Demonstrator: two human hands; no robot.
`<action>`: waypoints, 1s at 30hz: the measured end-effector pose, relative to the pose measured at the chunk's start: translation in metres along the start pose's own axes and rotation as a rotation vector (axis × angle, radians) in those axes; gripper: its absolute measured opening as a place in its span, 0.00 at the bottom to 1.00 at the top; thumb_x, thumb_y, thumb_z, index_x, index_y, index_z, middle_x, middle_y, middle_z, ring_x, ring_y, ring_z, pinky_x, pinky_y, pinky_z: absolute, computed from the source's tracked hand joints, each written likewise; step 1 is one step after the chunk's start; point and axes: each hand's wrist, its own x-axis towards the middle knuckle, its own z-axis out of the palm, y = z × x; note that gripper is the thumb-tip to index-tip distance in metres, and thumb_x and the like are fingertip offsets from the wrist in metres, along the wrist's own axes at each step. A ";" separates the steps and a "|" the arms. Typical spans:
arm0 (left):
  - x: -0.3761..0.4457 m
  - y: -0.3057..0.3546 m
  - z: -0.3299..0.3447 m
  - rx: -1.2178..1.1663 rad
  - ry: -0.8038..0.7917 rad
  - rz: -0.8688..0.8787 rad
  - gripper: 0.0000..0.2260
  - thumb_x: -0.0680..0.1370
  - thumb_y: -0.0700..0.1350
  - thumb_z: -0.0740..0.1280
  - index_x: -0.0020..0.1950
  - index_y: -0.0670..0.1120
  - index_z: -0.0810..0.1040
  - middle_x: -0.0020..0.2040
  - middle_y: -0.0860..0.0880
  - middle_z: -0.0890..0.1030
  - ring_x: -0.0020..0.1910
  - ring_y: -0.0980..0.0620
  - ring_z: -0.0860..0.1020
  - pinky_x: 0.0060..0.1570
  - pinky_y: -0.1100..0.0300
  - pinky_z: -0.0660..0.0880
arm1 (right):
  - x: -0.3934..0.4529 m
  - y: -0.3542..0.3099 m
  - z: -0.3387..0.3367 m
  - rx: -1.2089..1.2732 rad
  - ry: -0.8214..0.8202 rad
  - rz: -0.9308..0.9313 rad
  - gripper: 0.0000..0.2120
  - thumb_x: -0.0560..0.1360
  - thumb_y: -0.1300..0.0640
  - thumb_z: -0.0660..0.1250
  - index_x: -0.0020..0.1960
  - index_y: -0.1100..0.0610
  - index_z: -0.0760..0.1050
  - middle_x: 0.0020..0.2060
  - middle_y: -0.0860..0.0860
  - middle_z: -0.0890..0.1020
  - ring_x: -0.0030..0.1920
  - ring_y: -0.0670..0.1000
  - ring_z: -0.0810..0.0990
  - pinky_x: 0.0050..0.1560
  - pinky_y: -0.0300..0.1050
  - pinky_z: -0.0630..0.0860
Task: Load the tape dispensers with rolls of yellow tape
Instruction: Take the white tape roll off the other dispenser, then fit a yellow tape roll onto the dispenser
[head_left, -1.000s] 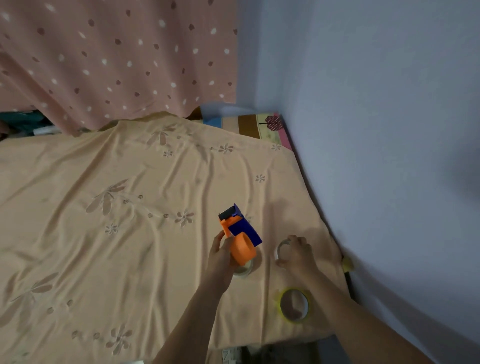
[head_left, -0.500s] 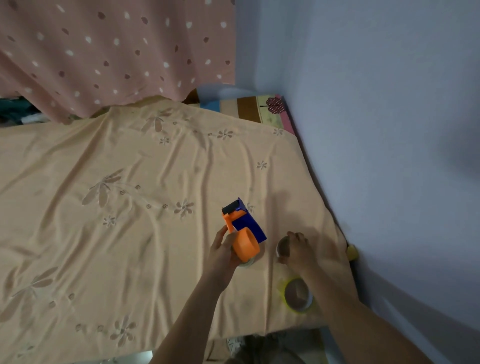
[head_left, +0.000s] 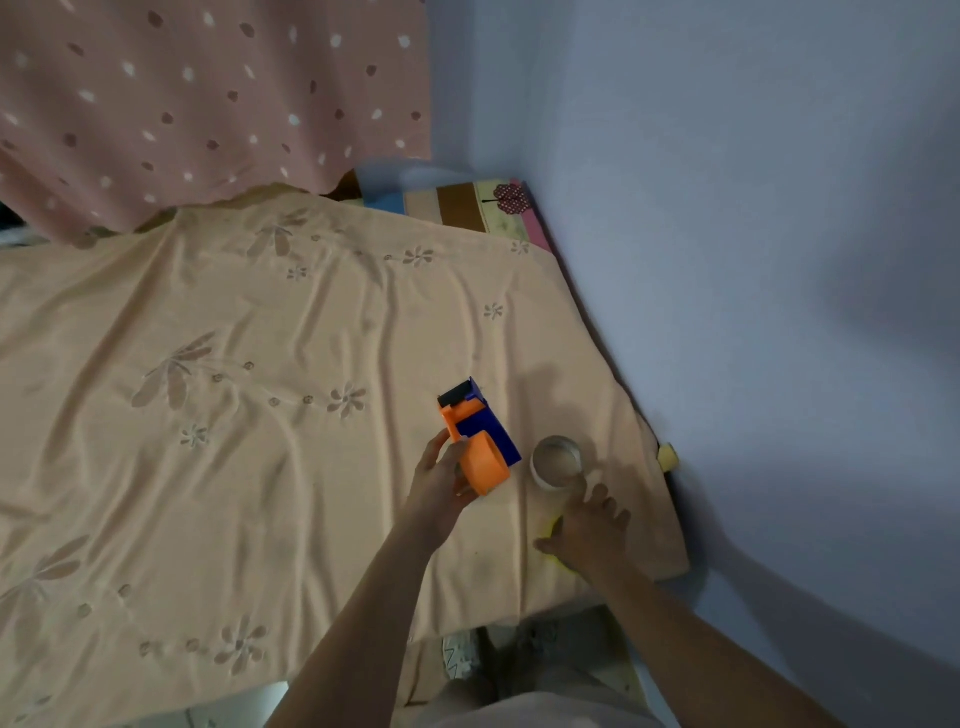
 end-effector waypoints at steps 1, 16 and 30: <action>-0.001 -0.002 -0.002 0.014 0.001 -0.002 0.23 0.82 0.48 0.66 0.76 0.51 0.66 0.69 0.42 0.75 0.65 0.38 0.77 0.65 0.38 0.76 | -0.003 0.000 0.001 -0.021 -0.025 0.007 0.59 0.64 0.32 0.71 0.79 0.58 0.43 0.73 0.63 0.60 0.71 0.65 0.64 0.69 0.64 0.62; -0.023 0.004 -0.024 0.103 -0.016 0.198 0.25 0.82 0.49 0.66 0.79 0.53 0.64 0.71 0.45 0.76 0.67 0.40 0.77 0.64 0.39 0.76 | -0.025 -0.002 -0.067 0.722 0.028 -0.193 0.34 0.67 0.55 0.79 0.69 0.55 0.69 0.60 0.51 0.77 0.58 0.50 0.77 0.57 0.43 0.75; -0.059 0.047 -0.011 0.127 -0.180 0.477 0.18 0.85 0.51 0.57 0.75 0.53 0.72 0.68 0.46 0.80 0.69 0.42 0.77 0.70 0.36 0.70 | -0.072 -0.063 -0.158 0.916 -0.105 -0.635 0.36 0.65 0.59 0.81 0.69 0.48 0.70 0.61 0.43 0.78 0.59 0.47 0.81 0.52 0.42 0.82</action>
